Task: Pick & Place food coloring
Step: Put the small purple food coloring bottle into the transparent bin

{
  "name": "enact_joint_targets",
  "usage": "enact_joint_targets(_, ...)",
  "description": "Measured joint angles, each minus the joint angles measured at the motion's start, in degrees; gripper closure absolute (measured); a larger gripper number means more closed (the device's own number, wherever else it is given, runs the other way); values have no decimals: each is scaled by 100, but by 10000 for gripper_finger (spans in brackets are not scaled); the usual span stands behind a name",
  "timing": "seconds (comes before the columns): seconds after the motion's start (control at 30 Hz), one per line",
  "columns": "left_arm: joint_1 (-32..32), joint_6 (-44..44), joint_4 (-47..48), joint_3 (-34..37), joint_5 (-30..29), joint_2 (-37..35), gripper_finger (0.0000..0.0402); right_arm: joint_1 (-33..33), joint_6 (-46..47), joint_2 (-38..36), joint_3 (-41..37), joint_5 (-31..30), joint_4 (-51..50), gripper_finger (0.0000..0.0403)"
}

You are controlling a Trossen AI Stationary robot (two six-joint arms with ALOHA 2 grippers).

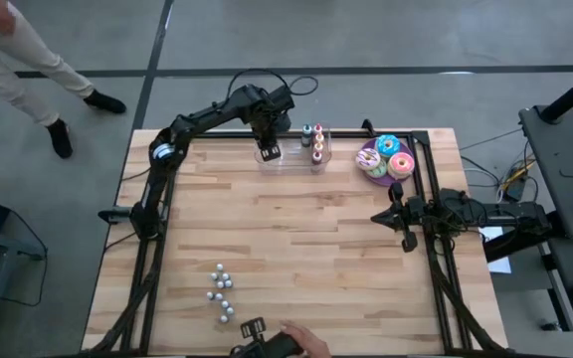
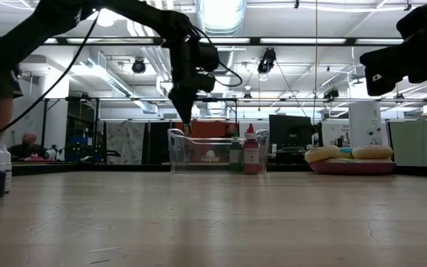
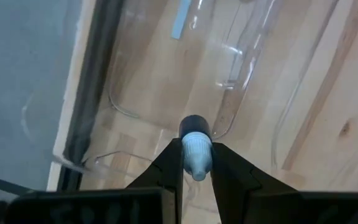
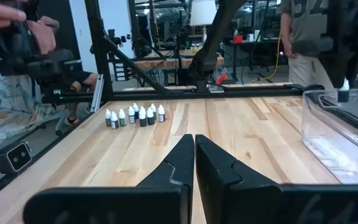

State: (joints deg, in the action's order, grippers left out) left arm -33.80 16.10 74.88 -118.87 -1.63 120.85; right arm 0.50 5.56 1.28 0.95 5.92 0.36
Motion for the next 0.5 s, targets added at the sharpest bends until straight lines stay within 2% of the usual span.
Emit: enact_joint_targets(0.5, -34, 8, -196, 4, -82, 504, 362, 0, 0, 0, 0, 1, -1, 394)
